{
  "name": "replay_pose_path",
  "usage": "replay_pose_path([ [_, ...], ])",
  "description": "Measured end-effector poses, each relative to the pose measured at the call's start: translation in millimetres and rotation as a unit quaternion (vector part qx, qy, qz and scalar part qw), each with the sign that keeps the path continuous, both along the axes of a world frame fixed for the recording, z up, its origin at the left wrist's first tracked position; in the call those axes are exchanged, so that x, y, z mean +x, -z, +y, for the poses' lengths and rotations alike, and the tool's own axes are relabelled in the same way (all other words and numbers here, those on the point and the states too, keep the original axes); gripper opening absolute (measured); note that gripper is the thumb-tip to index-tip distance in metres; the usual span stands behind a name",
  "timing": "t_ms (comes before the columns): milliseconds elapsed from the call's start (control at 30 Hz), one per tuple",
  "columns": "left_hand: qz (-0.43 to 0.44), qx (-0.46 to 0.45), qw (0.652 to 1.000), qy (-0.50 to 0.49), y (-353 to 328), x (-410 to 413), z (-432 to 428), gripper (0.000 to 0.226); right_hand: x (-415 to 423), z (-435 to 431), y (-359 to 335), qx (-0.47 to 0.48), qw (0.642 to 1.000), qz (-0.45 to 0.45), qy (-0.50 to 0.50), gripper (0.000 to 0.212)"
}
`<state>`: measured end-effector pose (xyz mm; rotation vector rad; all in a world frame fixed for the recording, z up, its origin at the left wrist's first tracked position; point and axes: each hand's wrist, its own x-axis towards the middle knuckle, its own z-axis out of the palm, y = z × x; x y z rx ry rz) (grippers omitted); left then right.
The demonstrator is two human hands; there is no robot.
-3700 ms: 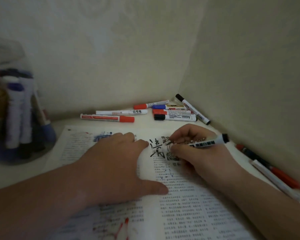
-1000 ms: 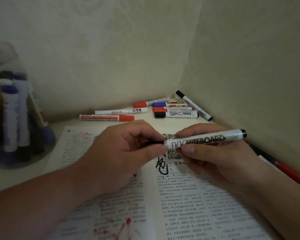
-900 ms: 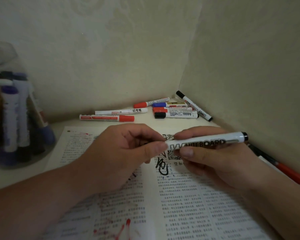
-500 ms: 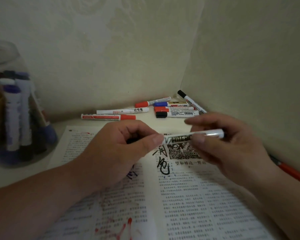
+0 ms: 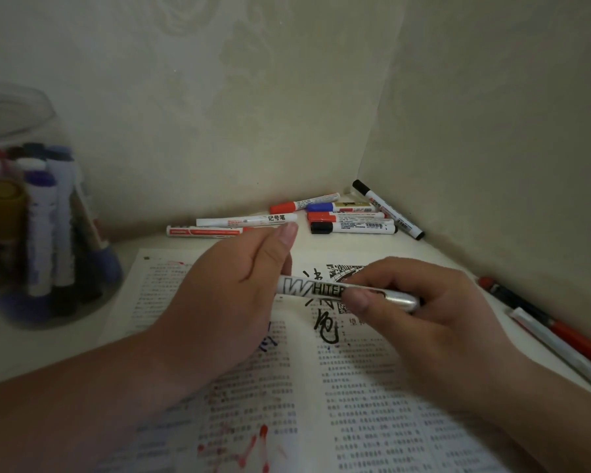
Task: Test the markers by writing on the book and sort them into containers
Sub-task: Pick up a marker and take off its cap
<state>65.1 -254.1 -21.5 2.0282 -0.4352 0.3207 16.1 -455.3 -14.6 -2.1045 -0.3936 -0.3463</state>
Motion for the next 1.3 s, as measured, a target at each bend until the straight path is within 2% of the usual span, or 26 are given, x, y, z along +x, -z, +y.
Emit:
replay_pose_path([
  [100, -0.042, 0.019, 0.999, 0.0, -1.6, -3.8, -1.9, 0.051, 4.5, -1.2, 2.5, 0.115, 0.973, 0.198, -0.019, 0.037],
  [167, -0.06, 0.017, 0.998, 0.007, -1.8, -4.2, -3.2, 0.054, 9.2, -0.7, 1.6, 0.215, 0.944, 0.248, -0.038, 0.036],
  [267, -0.081, -0.001, 0.997, 0.015, 1.9, 0.5, -5.2, 0.05, 17.5, -4.3, -1.2, 0.363, 0.9, 0.237, -0.055, 0.011],
  [367, -0.094, -0.012, 0.995, 0.017, 5.5, 5.7, -7.8, 0.037, 23.8, -8.6, -0.9, 0.412, 0.902, 0.128, -0.016, 0.02],
  [467, -0.085, -0.028, 0.995, 0.042, 6.9, 6.2, -8.2, 0.032, 29.4, -3.4, 0.8, 0.369, 0.928, 0.027, 0.028, 0.022],
  [533, -0.064, -0.092, 0.992, 0.06, 6.6, 9.1, -4.9, 0.03, 34.5, -0.1, -4.4, 0.337, 0.94, -0.022, 0.053, 0.024],
  [633, 0.042, -0.263, 0.964, -0.008, 9.2, 29.7, 6.3, 0.038, 42.7, 7.8, -26.5, 0.329, 0.94, -0.057, 0.068, 0.03],
  [733, 0.162, -0.352, 0.918, -0.081, 11.0, 49.6, 13.5, 0.029, 61.8, 33.7, -58.0, 0.303, 0.948, -0.085, 0.054, 0.035],
  [833, 0.213, -0.342, 0.913, -0.058, 7.4, 46.9, 11.9, 0.028, 87.8, 81.4, -96.6, 0.276, 0.951, -0.14, 0.012, 0.067],
  [867, 0.211, -0.33, 0.919, -0.049, 7.5, 44.5, 11.8, 0.029, 91.6, 100.2, -111.1, 0.263, 0.95, -0.168, -0.003, 0.064],
  [967, 0.205, -0.31, 0.928, -0.034, 7.9, 40.8, 14.0, 0.023, 92.1, 154.1, -143.2, 0.196, 0.942, -0.27, -0.043, 0.027],
  [1033, 0.198, -0.284, 0.938, -0.038, 8.9, 42.5, 15.9, 0.022, 96.2, 184.3, -151.1, 0.125, 0.946, -0.296, -0.038, 0.016],
  [1167, 0.161, -0.277, 0.945, -0.06, 8.1, 44.2, 16.6, 0.022, 116.2, 221.2, -140.7, -0.005, 0.969, -0.245, -0.035, 0.01],
  [1300, 0.161, -0.264, 0.95, -0.052, 9.7, 44.3, 16.9, 0.035, 125.3, 228.3, -127.0, -0.089, 0.975, -0.195, -0.064, 0.011],
])
